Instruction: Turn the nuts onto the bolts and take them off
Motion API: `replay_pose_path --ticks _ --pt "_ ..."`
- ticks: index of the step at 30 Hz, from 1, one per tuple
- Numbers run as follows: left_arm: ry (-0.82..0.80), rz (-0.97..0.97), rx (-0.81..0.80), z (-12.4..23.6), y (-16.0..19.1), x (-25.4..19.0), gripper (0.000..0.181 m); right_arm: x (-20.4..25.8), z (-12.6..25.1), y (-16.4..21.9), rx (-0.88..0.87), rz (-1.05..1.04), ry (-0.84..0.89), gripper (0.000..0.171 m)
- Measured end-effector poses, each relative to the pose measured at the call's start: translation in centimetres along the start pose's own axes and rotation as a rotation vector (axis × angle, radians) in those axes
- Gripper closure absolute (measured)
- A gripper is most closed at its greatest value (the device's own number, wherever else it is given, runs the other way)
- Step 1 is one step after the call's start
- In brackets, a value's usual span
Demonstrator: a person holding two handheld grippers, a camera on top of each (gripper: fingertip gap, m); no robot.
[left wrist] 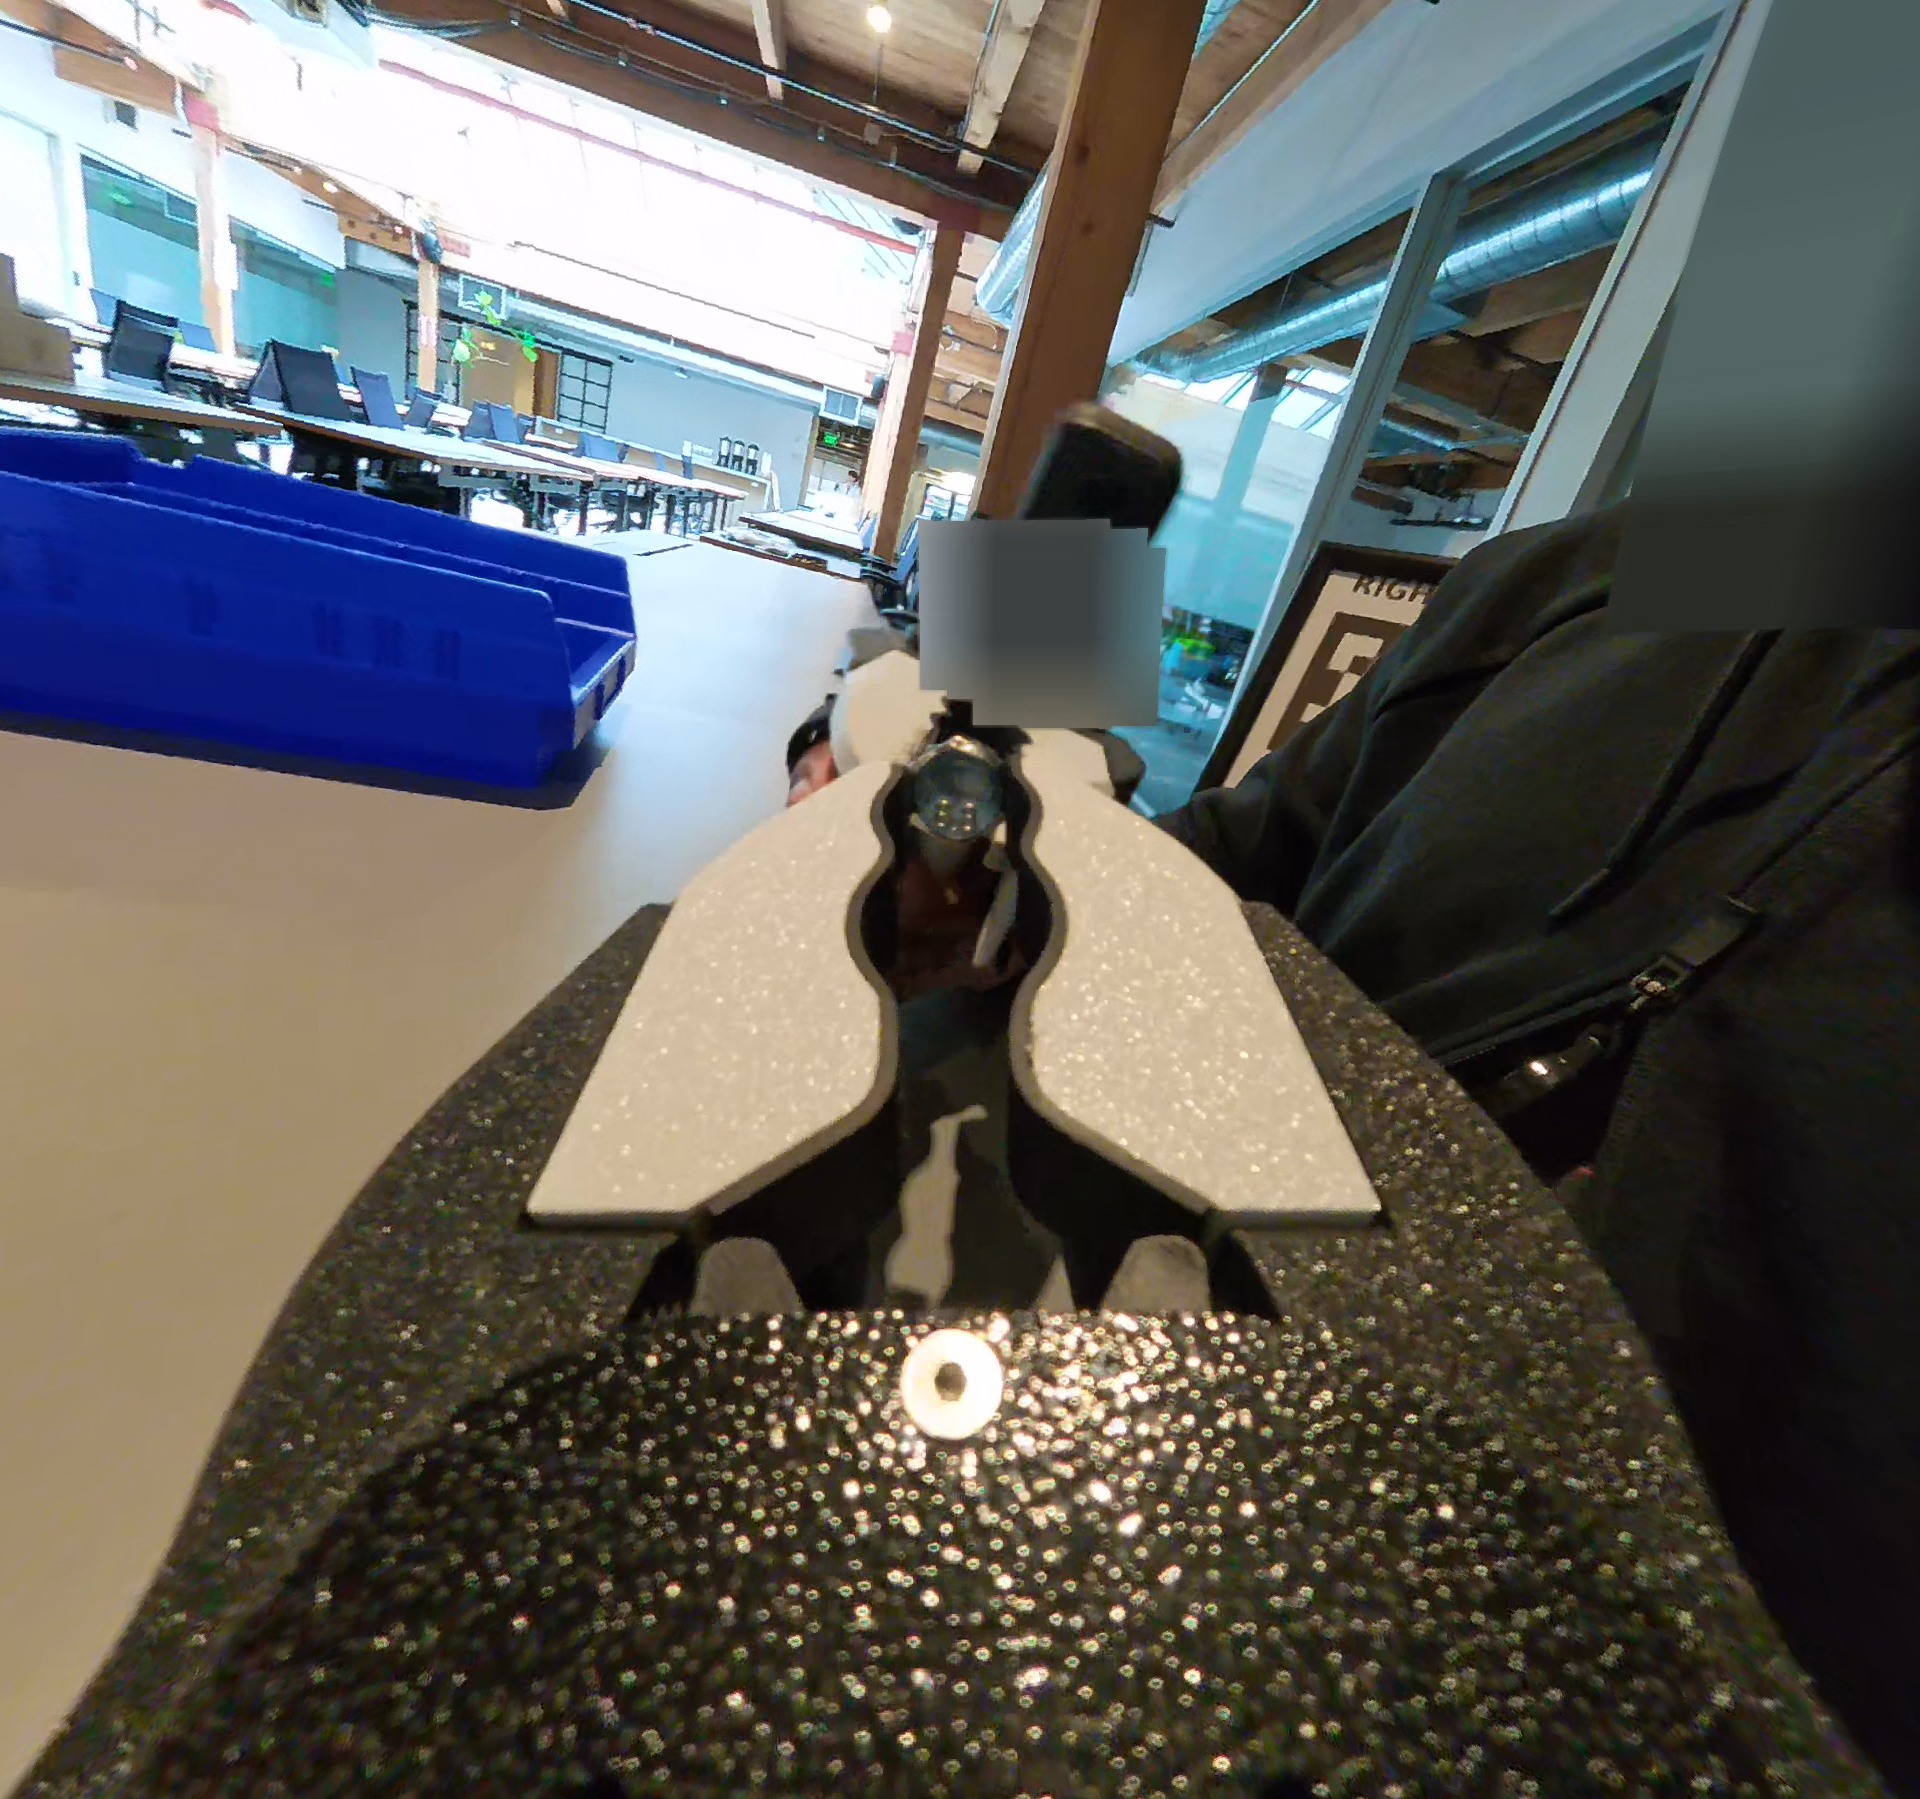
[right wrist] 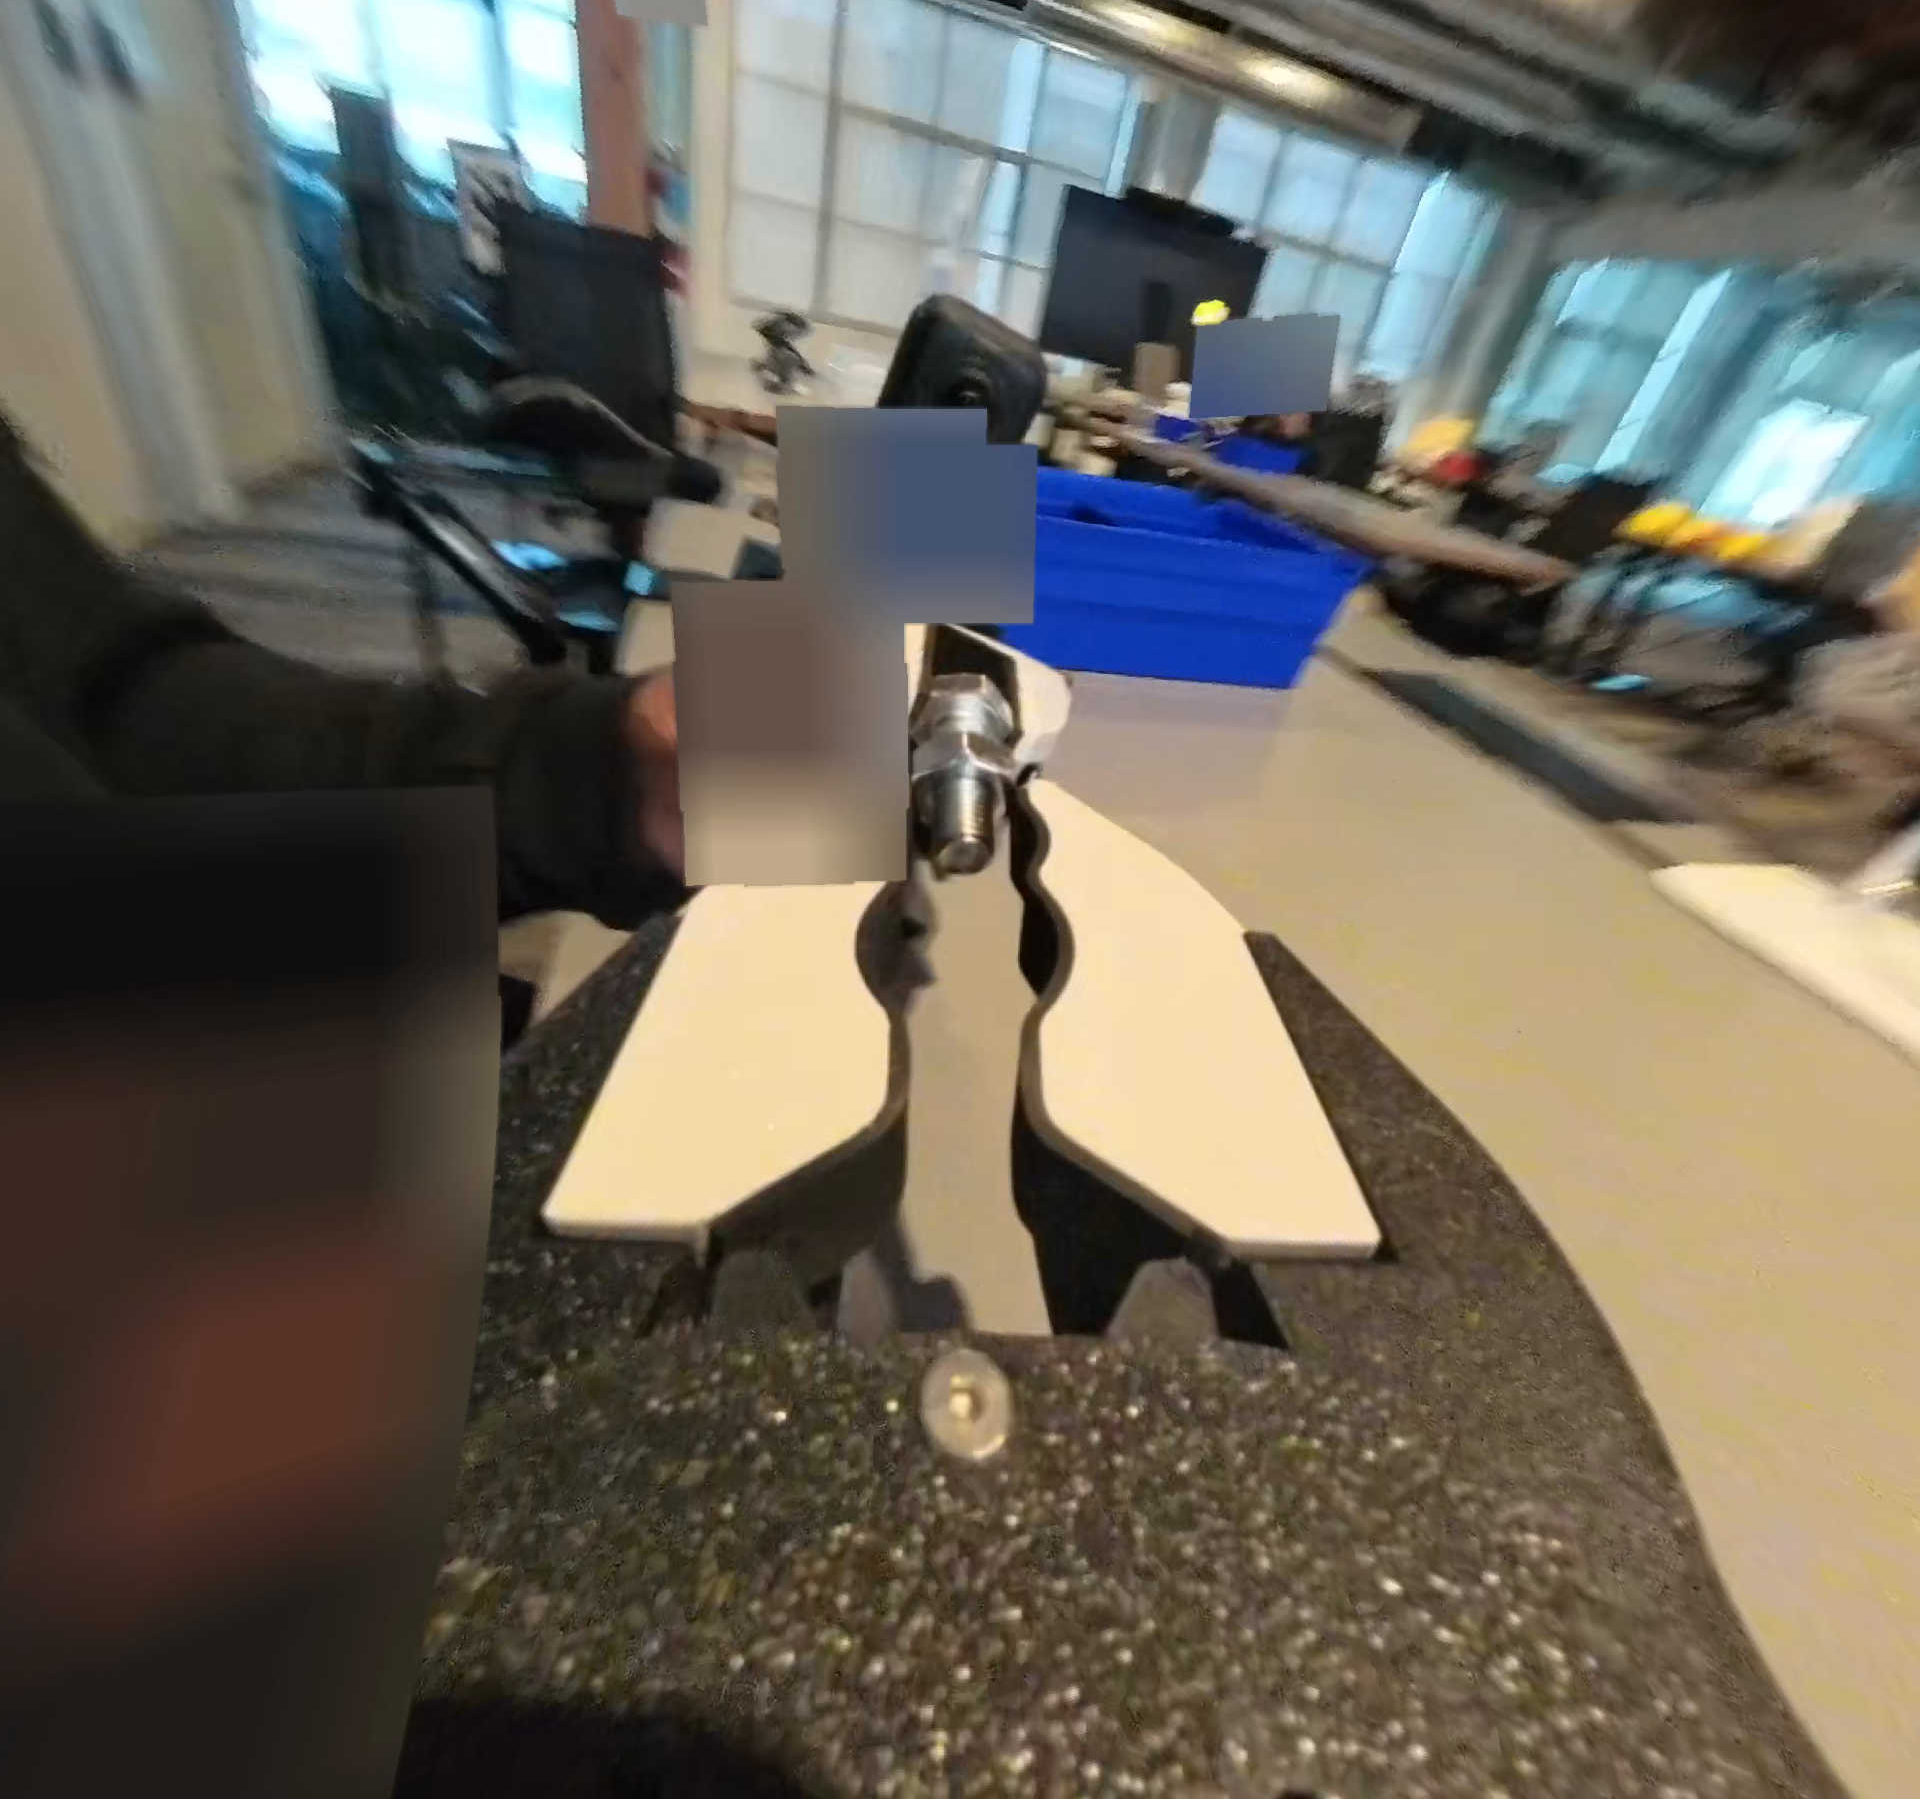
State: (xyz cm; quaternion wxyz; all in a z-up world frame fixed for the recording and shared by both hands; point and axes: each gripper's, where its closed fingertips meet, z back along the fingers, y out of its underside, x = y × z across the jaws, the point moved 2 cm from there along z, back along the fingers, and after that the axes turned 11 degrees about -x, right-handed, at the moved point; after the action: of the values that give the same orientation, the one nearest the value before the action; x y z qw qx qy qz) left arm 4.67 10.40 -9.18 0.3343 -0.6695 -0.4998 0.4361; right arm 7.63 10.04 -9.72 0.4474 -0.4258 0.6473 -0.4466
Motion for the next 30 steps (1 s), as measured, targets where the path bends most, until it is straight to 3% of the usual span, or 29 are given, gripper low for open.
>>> replay_pose_path --ticks 5,7,12,17,30 --pt "-0.037 -0.107 0.051 -0.2 0.3 0.0 0.165 0.0 0.2 0.3 -0.076 -0.556 -0.195 0.154" --pt "-0.034 -0.099 0.044 -0.2 0.2 0.1 0.165 0.0 0.2 0.3 -0.084 -0.613 -0.222 0.154" --pt "0.008 0.019 -0.078 0.5 -1.1 0.1 0.165 -0.7 0.1 0.1 -0.056 -0.341 -0.081 0.127" --pt "0.093 0.116 -0.199 1.2 -2.4 -0.4 0.165 -0.5 0.2 -0.7 -0.055 -0.026 0.010 0.130" --pt "0.030 0.041 -0.167 1.1 -2.2 0.0 0.165 -0.3 0.5 -1.6 -0.078 0.177 0.074 0.141"
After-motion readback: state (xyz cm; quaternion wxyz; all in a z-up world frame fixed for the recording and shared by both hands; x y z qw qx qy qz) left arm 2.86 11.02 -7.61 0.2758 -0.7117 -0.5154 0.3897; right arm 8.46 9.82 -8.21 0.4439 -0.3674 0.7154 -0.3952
